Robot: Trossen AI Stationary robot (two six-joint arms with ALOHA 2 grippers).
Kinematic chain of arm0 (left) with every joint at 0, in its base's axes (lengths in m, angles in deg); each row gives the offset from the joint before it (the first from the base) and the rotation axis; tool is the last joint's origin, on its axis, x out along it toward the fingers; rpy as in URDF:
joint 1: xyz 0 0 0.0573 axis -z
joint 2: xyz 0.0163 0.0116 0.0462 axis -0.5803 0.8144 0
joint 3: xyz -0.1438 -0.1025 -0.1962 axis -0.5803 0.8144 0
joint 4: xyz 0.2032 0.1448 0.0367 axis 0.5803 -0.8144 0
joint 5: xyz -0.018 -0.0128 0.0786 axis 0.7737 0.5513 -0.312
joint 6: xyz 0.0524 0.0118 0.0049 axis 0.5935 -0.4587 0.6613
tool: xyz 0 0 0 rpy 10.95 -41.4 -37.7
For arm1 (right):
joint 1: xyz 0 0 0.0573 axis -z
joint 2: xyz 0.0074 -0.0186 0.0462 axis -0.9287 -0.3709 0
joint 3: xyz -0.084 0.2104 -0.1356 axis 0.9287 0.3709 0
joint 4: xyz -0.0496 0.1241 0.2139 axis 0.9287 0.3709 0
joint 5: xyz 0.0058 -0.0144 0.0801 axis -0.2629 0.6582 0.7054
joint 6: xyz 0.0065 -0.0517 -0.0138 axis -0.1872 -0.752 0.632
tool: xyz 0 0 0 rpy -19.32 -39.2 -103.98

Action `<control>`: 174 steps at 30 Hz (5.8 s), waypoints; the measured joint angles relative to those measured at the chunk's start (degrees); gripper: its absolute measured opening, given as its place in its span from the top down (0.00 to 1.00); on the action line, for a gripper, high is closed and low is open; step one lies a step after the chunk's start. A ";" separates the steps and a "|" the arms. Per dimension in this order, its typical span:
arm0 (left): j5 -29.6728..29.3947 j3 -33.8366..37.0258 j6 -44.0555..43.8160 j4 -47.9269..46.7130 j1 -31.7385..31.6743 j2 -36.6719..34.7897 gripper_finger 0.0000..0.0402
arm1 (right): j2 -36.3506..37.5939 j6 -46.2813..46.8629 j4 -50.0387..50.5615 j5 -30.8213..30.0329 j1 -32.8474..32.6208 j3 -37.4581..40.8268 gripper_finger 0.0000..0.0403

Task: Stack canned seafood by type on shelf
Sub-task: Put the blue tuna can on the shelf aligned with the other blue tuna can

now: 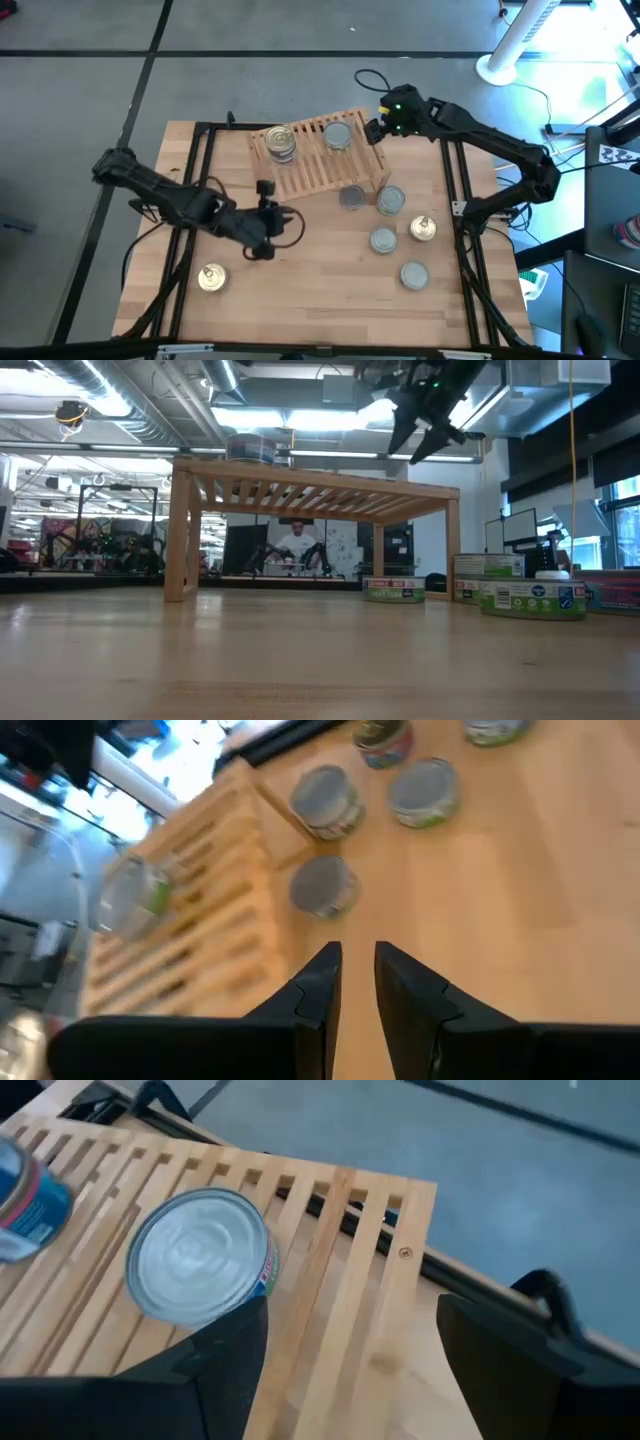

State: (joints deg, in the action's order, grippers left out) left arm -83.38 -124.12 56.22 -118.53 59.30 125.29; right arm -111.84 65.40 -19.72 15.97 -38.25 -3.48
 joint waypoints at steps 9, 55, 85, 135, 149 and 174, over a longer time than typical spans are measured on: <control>0.06 0.00 -20.64 -7.87 8.67 0.00 0.85 | 5.14 -5.38 3.88 -0.19 -7.51 -0.02 0.28; 37.37 0.04 -77.78 -24.71 29.71 17.94 0.58 | -10.97 -5.42 -4.89 -13.67 -51.87 0.00 0.28; 35.51 3.66 -82.86 -26.73 32.95 25.90 0.68 | -37.72 -6.96 -51.07 -2.87 -52.85 0.02 0.28; 27.08 3.80 -67.13 -14.76 21.48 25.73 1.00 | -45.52 -37.83 -59.50 -2.92 -52.85 0.00 0.28; 27.62 3.87 -58.82 -6.12 13.26 25.81 1.00 | -45.52 -47.64 -50.39 -6.46 -52.89 0.00 0.28; 30.93 3.98 -57.34 -4.49 9.30 24.76 1.00 | -45.52 -52.30 -53.51 -9.37 -52.89 0.00 0.28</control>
State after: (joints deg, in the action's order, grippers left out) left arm -52.45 -120.15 -1.12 -123.02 68.60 150.05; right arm -157.36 13.10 -73.23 6.60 -91.15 -3.48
